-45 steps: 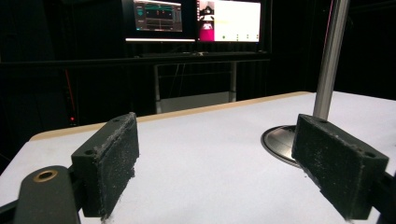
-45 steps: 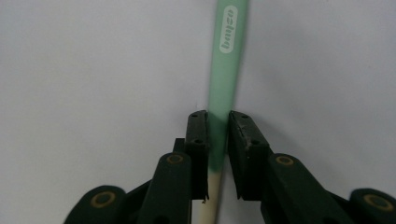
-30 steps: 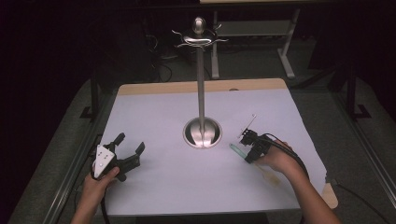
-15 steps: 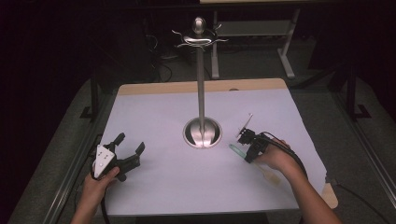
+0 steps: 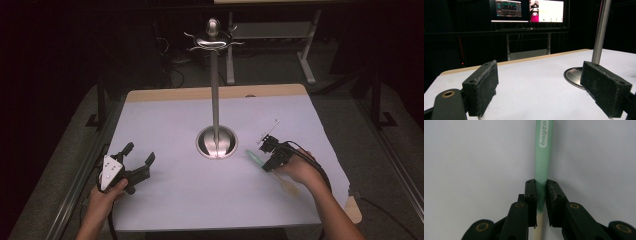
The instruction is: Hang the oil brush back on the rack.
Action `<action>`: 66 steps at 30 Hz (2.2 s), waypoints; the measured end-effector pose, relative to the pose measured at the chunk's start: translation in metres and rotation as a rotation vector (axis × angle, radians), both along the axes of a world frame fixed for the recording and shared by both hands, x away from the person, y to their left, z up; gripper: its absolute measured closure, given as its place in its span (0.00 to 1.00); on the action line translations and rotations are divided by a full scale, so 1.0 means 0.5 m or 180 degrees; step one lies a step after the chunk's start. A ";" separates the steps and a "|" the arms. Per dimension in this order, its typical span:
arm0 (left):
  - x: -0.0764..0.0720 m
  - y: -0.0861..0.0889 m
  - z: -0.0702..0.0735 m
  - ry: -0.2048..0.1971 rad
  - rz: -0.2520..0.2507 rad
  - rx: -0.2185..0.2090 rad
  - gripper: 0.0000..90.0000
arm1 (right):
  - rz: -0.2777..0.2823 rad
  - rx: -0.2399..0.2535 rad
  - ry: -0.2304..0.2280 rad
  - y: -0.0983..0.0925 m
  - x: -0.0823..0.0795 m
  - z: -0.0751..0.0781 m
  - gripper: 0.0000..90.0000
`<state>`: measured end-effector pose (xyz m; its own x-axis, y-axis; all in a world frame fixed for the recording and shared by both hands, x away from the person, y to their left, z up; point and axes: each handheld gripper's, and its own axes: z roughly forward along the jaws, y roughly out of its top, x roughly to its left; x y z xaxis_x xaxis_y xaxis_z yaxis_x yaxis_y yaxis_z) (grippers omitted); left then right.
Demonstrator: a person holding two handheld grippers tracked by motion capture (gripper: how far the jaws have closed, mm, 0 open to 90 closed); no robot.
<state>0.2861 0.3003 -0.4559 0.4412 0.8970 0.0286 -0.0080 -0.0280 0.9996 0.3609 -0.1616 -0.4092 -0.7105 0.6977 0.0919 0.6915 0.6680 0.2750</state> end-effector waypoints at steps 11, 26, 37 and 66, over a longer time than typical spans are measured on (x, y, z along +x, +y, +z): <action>-0.001 -0.001 0.000 0.0007 0.0004 -0.0013 0.16 | -0.0143 0.0534 -0.0327 -0.039 -0.013 0.041 0.89; -0.001 -0.001 0.000 0.0007 0.0005 -0.0011 0.16 | -0.0266 0.1006 -0.0725 -0.076 -0.032 0.077 0.89; 0.000 -0.001 0.000 0.0006 0.0005 -0.0013 0.16 | -0.0293 0.1332 -0.0878 -0.103 -0.047 0.094 0.89; 0.000 -0.001 0.000 0.0007 0.0005 -0.0008 0.16 | -0.0175 0.1608 -0.1227 -0.105 -0.055 0.163 0.89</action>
